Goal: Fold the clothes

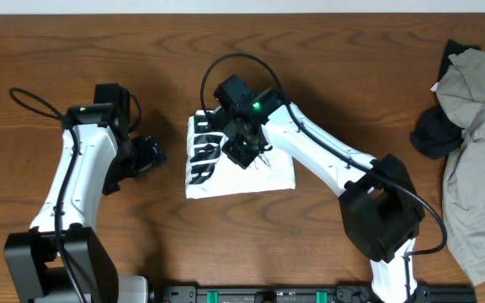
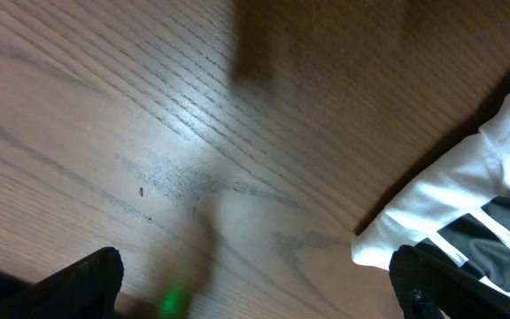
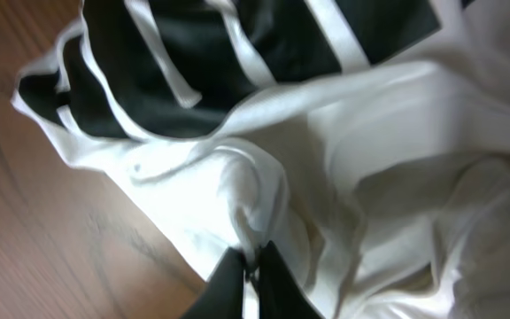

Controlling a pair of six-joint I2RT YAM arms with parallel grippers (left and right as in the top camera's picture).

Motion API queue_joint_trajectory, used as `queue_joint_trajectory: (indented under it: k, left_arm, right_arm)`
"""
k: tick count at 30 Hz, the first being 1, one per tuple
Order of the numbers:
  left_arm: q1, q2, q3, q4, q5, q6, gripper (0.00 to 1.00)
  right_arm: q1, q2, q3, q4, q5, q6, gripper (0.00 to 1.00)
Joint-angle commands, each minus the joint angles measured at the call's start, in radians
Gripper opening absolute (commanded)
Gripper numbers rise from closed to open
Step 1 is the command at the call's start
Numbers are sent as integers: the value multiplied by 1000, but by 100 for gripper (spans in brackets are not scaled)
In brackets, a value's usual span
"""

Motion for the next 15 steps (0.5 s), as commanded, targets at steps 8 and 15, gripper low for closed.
queue_joint_trajectory:
  k: [8, 15]
  left_arm:
    - [3, -1, 0, -2, -14, -13, 98]
    - [3, -1, 0, -1, -14, -13, 98]
  right_arm:
    - [-5, 8, 11, -72, 72, -3, 1]
    - [-10, 8, 92, -238, 145, 89, 1]
